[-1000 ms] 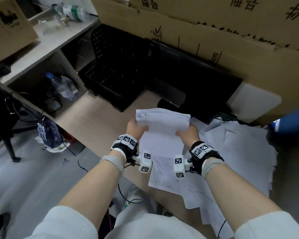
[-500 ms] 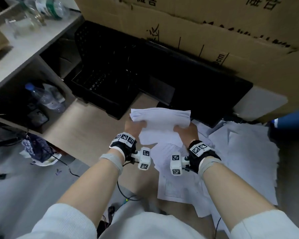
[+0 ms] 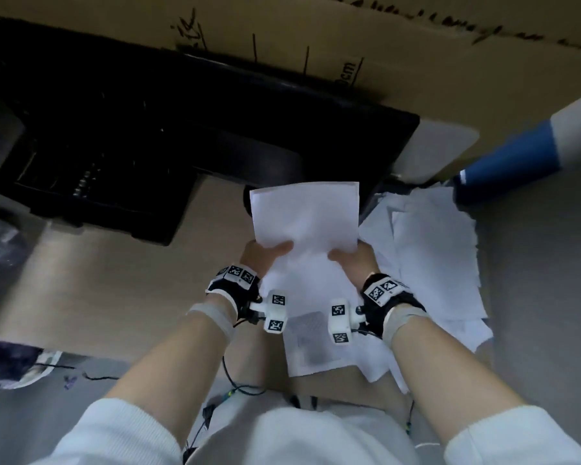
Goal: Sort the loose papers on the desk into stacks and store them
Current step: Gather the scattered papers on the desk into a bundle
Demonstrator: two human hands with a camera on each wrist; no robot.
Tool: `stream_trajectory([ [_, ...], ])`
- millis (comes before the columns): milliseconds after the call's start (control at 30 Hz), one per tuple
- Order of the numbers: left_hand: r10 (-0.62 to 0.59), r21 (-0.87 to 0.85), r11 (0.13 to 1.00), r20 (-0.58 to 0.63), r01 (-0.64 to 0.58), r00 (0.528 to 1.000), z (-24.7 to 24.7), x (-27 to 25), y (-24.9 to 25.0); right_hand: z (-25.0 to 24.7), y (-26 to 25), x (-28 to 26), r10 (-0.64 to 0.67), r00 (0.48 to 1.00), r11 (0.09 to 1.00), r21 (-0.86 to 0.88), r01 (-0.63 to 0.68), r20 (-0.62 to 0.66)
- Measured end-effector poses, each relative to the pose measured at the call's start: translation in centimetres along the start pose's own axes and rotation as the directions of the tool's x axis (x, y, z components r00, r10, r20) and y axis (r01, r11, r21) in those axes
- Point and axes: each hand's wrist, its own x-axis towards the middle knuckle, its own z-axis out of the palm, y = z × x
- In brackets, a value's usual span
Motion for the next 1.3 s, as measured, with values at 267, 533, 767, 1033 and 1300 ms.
stream_trajectory([
  [267, -0.106, 0.211, 0.974, 0.115, 0.080, 0.988, 12.8, -0.3, -2.7, -11.0, 7.9, 3.1, 0.345, 0.926, 0.932, -0.064, -0.358, -0.152],
  [533, -0.111, 0.201, 0.975, 0.095, 0.090, 0.989, 27.9, 0.1, -2.3, -23.7, 11.1, 7.2, 0.332, 0.924, 0.917, -0.164, -0.363, -0.192],
  [767, -0.164, 0.176, 0.974, 0.101, 0.145, 0.981, 33.6, 4.0, -3.3, -28.1, 13.3, 11.0, 0.455, 0.868, 0.770, -0.401, -0.496, -0.200],
  [1033, -0.213, 0.218, 0.957, 0.085, 0.191, 0.973, 34.8, 6.6, -2.9, -28.5, 16.2, 15.9, 0.579, 0.776, 0.737, -0.247, -0.629, -0.249],
  [1300, -0.144, 0.180, 0.974, 0.005, 0.140, 0.990, 33.4, 5.9, -1.2, -27.9, 13.5, 13.8, 0.590, 0.788, 0.779, -0.135, -0.613, -0.176],
])
